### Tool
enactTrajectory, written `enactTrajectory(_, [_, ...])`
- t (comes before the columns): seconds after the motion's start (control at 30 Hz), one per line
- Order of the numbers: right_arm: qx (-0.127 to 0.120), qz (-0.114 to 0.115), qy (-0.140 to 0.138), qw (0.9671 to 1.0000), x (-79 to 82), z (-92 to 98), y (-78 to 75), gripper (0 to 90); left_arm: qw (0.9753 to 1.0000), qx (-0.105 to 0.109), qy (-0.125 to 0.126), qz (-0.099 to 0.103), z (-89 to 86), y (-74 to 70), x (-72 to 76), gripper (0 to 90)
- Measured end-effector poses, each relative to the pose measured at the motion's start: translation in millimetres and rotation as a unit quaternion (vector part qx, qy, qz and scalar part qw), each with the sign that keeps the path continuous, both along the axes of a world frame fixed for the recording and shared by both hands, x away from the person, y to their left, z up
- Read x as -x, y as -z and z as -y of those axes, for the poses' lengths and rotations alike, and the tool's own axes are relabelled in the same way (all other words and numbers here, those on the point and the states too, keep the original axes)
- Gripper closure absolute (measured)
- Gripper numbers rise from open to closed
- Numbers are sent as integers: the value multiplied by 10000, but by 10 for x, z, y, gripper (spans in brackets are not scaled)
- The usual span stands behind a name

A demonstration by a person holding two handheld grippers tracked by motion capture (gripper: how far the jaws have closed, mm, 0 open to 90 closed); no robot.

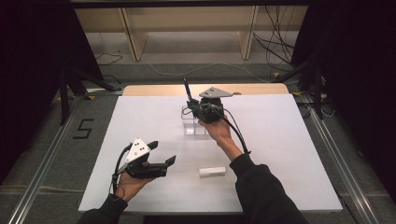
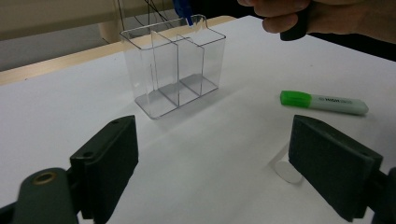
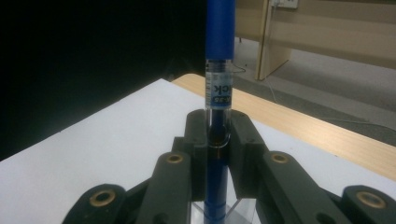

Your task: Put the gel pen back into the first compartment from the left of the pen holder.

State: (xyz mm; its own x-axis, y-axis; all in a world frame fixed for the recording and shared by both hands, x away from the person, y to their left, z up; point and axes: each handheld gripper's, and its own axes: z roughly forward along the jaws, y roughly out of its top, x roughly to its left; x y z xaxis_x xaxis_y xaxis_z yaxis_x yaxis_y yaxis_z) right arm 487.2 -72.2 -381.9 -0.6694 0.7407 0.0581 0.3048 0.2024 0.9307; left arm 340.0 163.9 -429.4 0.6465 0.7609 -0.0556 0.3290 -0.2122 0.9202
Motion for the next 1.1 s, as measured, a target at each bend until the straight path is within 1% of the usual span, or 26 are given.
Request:
enactTrajectory(0.27, [6, 37, 41, 10000, -56, -71, -14, 795, 10000, 8, 5, 24, 4, 0, -1, 155])
enactTrajectory(0.43, [-18, 13, 67, 10000, -84, -123, -1, 795, 10000, 20, -3, 35, 2, 0, -1, 154])
enactTrajectory(0.53, [-4, -6, 69, 10000, -101, -148, 20, 794, 10000, 13, -3, 33, 1, 1, -2, 155])
enactTrajectory(0.73, [-14, -36, 174, 9998, -147, -176, 60, 794, 10000, 15, 1, 25, 0, -1, -4, 155])
enactTrajectory(0.9, [25, -34, 185, 9998, -169, -221, 92, 793, 10000, 15, 3, 39, 2, -1, -2, 154])
enactTrajectory(1.03, [120, -36, 220, 9997, -194, -240, 142, 793, 10000, 30, 6, 49, -3, -2, 0, 154])
enactTrajectory(1.1, [91, -79, 268, 9996, -207, -239, 158, 793, 10000, 24, 5, 59, -3, -5, 0, 155])
